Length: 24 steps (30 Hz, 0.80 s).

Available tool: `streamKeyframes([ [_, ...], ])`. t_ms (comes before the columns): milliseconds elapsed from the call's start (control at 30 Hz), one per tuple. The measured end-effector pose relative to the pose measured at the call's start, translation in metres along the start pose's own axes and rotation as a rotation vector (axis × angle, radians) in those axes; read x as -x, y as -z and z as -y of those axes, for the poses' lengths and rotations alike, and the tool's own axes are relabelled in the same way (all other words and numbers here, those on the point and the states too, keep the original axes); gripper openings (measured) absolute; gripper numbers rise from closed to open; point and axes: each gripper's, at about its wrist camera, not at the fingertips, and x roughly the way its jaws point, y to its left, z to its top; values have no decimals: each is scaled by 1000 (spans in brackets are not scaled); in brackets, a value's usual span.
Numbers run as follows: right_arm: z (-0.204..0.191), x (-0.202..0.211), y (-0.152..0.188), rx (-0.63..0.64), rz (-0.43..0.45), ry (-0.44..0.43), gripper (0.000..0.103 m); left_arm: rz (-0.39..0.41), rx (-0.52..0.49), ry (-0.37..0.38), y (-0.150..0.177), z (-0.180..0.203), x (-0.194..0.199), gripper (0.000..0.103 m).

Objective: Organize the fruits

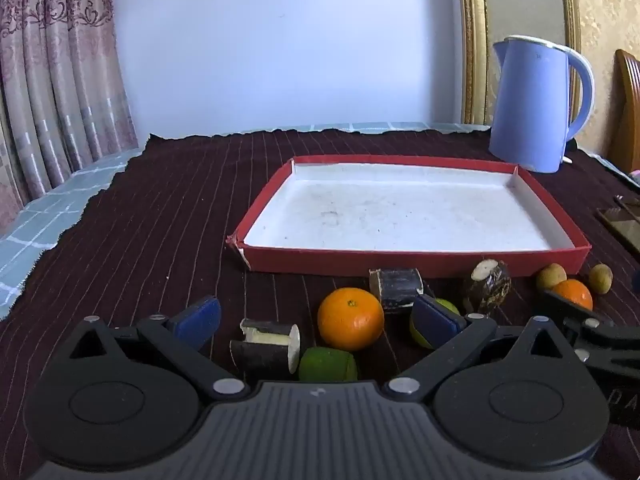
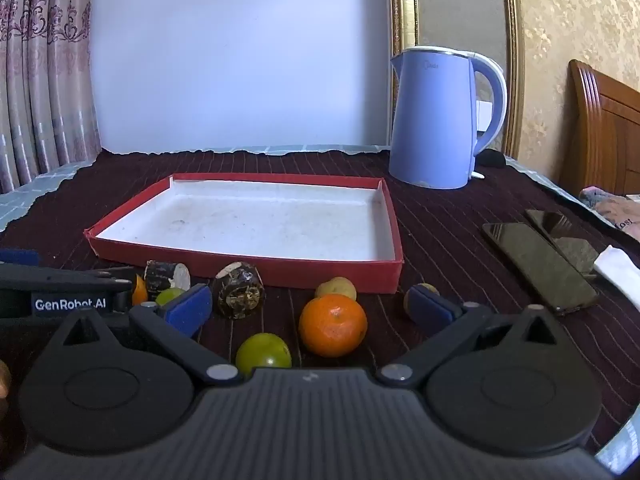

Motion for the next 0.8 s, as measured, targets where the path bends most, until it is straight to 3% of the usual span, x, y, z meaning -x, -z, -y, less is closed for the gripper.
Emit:
streamKeyframes([
  [800, 14, -8, 4, -20, -26, 23, 103, 10, 5, -16, 6, -11, 6, 103],
])
